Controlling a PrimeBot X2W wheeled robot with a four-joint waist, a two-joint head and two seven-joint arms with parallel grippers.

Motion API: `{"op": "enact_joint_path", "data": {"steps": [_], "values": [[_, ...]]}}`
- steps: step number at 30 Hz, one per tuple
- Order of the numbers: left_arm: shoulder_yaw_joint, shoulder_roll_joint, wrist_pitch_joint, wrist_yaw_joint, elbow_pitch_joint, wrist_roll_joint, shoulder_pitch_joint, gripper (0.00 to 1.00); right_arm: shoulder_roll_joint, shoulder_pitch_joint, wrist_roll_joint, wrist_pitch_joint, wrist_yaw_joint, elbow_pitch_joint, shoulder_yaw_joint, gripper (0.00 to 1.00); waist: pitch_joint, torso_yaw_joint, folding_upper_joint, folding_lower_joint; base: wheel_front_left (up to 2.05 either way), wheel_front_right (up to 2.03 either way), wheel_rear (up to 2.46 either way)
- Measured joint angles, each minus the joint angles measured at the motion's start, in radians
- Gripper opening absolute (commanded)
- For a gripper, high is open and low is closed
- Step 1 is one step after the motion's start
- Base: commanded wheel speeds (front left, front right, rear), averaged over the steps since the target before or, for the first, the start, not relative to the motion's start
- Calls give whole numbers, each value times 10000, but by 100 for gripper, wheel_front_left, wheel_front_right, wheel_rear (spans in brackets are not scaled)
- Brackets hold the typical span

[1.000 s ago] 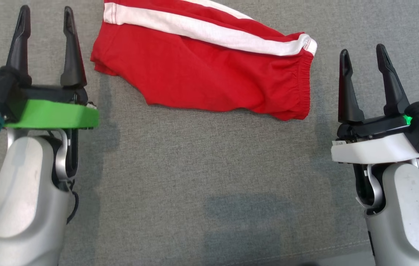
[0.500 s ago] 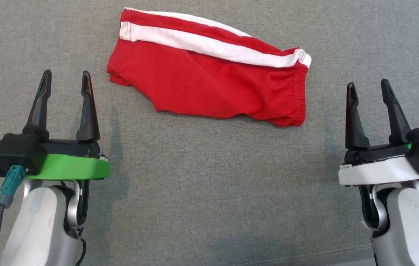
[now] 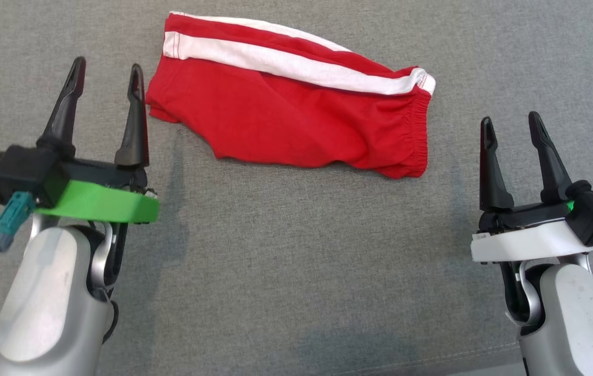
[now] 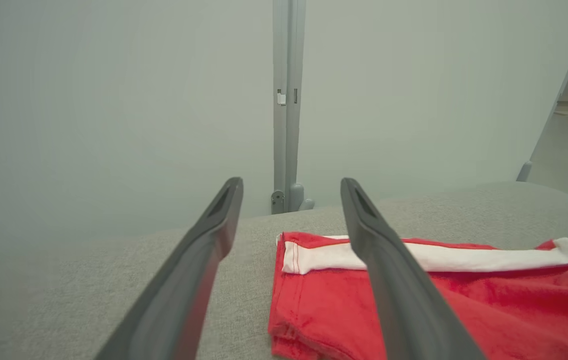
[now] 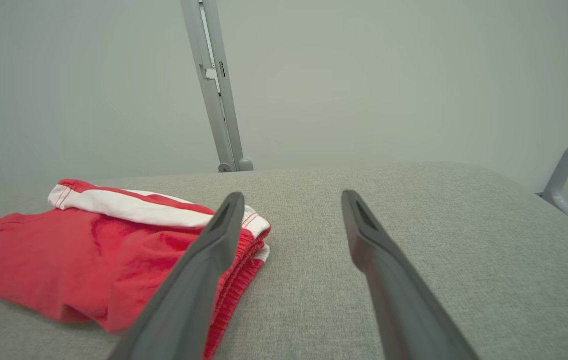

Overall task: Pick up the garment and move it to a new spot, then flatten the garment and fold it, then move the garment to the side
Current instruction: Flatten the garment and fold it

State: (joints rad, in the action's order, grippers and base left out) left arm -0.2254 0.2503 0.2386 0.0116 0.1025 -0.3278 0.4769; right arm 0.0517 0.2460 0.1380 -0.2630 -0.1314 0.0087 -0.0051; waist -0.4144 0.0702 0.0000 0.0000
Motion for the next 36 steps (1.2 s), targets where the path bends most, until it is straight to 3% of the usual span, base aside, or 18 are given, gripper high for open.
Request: {"op": "enact_joint_path", "data": {"steps": [7,12,18,19,20,21,29,36], "values": [[-301,25,-1478,736,2259,-798,1393,100,-10,329,136,0,0,-130,236,100,-340,401,0,0,0,0,0],[-167,65,-1801,943,4209,-1450,1941,100,-12,364,389,-2,0,-127,251,100,-614,748,0,1,0,0,0],[-184,15,-2201,1066,5335,-1998,2370,100,-8,348,523,-2,0,-69,150,100,-853,965,0,0,0,0,0],[-194,-8,-2215,1085,5407,-2100,2421,71,-10,340,531,-2,0,-48,150,100,-862,957,0,0,0,0,0],[-219,-31,-2270,1104,5474,-2238,2463,31,-10,336,539,-2,0,-35,150,100,-861,939,0,0,0,0,0],[-219,-31,-2270,1104,5474,-2238,2463,0,-10,336,539,-2,0,-35,150,100,-861,939,0,0,0,0,0],[-460,-23,-2249,1158,5379,-2849,2357,0,-13,337,731,-2,0,15,199,100,-795,771,0,0,0,0,0],[-332,-174,-1317,1080,3979,-3143,631,0,-8,143,782,-2,0,109,54,100,-607,545,0,0,0,0,0]]}}
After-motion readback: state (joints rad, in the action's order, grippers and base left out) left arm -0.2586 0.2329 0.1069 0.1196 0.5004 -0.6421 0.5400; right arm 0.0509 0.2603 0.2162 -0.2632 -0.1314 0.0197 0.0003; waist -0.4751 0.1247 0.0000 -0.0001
